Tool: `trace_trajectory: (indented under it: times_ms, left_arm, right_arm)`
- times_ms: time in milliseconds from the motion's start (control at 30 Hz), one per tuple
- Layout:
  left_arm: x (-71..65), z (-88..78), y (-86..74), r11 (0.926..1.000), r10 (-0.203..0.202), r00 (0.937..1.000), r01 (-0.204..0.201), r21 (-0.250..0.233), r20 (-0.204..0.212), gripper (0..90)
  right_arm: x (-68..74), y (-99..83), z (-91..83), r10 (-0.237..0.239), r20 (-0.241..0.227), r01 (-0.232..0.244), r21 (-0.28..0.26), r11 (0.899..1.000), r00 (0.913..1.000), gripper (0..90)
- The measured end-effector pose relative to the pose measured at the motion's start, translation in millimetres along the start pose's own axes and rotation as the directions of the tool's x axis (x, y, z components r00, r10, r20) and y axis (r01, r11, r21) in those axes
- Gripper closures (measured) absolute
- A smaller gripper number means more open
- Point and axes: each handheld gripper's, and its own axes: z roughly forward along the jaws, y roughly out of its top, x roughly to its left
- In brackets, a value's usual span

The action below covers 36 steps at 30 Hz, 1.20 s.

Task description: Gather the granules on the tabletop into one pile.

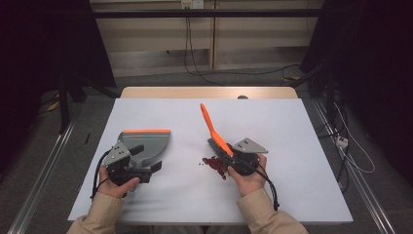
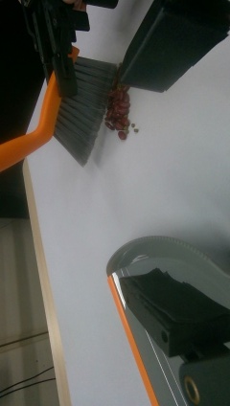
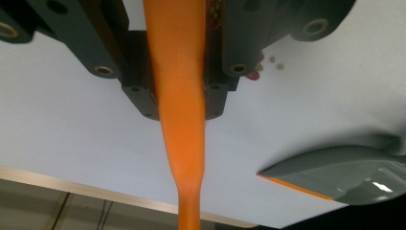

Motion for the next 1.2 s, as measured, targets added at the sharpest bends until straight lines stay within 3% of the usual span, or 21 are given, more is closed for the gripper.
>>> trace_trajectory:
  times_ms: [100, 233, 367, 433, 533, 633, 700, 733, 767, 800, 867, 933, 1033, 1100, 1200]
  left_arm:
    - [0.3, -0.2, -0.3, 1.0, -0.002, 1.0, 0.002, 0.0, 0.0, 6.3]
    - [0.3, -0.2, -0.1, 1.0, -0.002, 1.0, 0.002, -0.002, 0.0, 6.3]
    - [1.0, -0.1, -0.9, 1.0, -0.005, 1.0, 0.005, 0.004, 0.003, 6.3]
    - [1.7, -0.8, -1.1, 1.0, -0.008, 1.0, 0.008, 0.004, 0.001, 6.3]
    - [2.7, -2.1, -0.6, 0.9999, -0.01, 0.9999, 0.01, -0.001, -0.003, 6.3]
    - [2.6, -1.9, -0.5, 0.9999, -0.013, 0.9999, 0.013, -0.002, -0.005, 6.3]
    - [2.6, -1.5, -0.6, 0.9999, -0.012, 0.9999, 0.012, 0.001, -0.006, 6.3]
    - [2.6, -1.4, -0.7, 0.9999, -0.011, 0.9999, 0.011, 0.003, -0.006, 6.3]
    - [2.6, -1.1, -0.8, 0.9999, -0.011, 0.9999, 0.011, 0.003, -0.006, 6.3]
    - [2.6, -1.0, -0.9, 0.9999, -0.012, 0.9999, 0.012, 0.004, -0.006, 6.3]
    - [2.8, -0.7, -1.1, 0.9999, -0.015, 0.9999, 0.015, 0.002, -0.007, 6.3]
    - [3.2, -0.9, -1.1, 0.9998, -0.017, 0.9998, 0.017, 0.002, -0.01, 6.3]
    - [4.0, -0.9, -1.3, 0.9998, -0.02, 0.9997, 0.02, 0.004, -0.013, 6.3]
    - [4.6, -0.1, -1.5, 0.9998, -0.018, 0.9998, 0.018, 0.008, -0.012, 6.3]
    - [5.3, 0.4, -1.5, 0.9998, -0.021, 0.9997, 0.021, 0.006, -0.012, 6.3]
  right_arm:
    - [-1.5, 3.2, -2.1, -0.024, 0.006, 0.024, -0.005, 1.0, 0.9997, 71.2]
    - [-7.1, 8.2, -8.4, -0.021, -0.03, 0.02, -0.03, 0.999, 0.9993, 71.2]
    - [-7.2, 12.1, -17.4, -0.072, -0.108, 0.067, -0.055, 0.996, 0.9915, 71.2]
    - [-7.3, 11.1, -21.4, -0.091, -0.171, 0.081, -0.064, 0.995, 0.981, 71.2]
    - [-8.5, 7.7, -25.8, -0.132, -0.263, 0.116, -0.078, 0.99, 0.9557, 71.2]
    - [-11.8, 6.2, -27.0, -0.16, -0.347, 0.139, -0.082, 0.987, 0.9241, 71.2]
    - [-14.0, 5.3, -26.9, -0.2, -0.415, 0.172, -0.105, 0.98, 0.8876, 71.2]
    - [-15.6, 4.9, -26.4, -0.239, -0.446, 0.206, -0.121, 0.971, 0.8624, 71.2]
    - [-17.1, 4.2, -25.2, -0.23, -0.475, 0.203, -0.11, 0.973, 0.8493, 71.2]
    - [-18.6, 3.3, -23.4, -0.227, -0.485, 0.207, -0.096, 0.974, 0.8446, 71.2]
    - [-23.1, 1.1, -19.1, -0.226, -0.525, 0.214, -0.083, 0.973, 0.8208, 71.2]
    - [-27.8, -1.1, -15.2, -0.198, -0.563, 0.19, -0.074, 0.979, 0.8024, 71.2]
    - [-31.2, -2.1, -10.5, -0.2, -0.603, 0.195, -0.073, 0.978, 0.7721, 71.2]
    - [-30.7, -2.2, -8.5, -0.204, -0.62, 0.199, -0.077, 0.977, 0.7579, 71.2]
    - [-31.4, -5.5, -2.8, -0.205, -0.636, 0.225, -0.05, 0.973, 0.744, 71.2]
